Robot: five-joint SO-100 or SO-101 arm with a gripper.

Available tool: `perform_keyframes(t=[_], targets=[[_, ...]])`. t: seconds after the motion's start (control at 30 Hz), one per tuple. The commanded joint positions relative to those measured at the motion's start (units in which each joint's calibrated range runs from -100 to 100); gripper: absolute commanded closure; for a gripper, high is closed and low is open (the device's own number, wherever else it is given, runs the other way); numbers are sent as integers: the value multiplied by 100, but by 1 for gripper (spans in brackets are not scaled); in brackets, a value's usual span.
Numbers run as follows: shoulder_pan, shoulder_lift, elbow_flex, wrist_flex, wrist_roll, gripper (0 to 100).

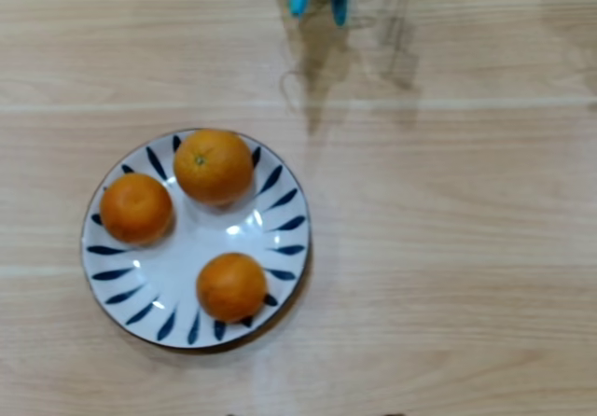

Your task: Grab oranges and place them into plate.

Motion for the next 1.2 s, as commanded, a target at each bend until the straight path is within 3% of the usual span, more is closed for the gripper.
perform_keyframes(t=[0.0, 0.23, 0.5, 0.77, 0.9, 1.07, 1.1, 1.17], targets=[[14, -34, 342, -47, -4, 41], [-187, -42, 1211, -322, -245, 41], [-300, -42, 1537, -244, -1410, 41], [-308, -42, 1510, -202, -1243, 42], [-308, -42, 1492, -202, -1201, 57], [-308, -42, 1474, -210, -1118, 98], [-284, -42, 1446, -270, -955, 99], [-260, -42, 1356, -477, -532, 92]])
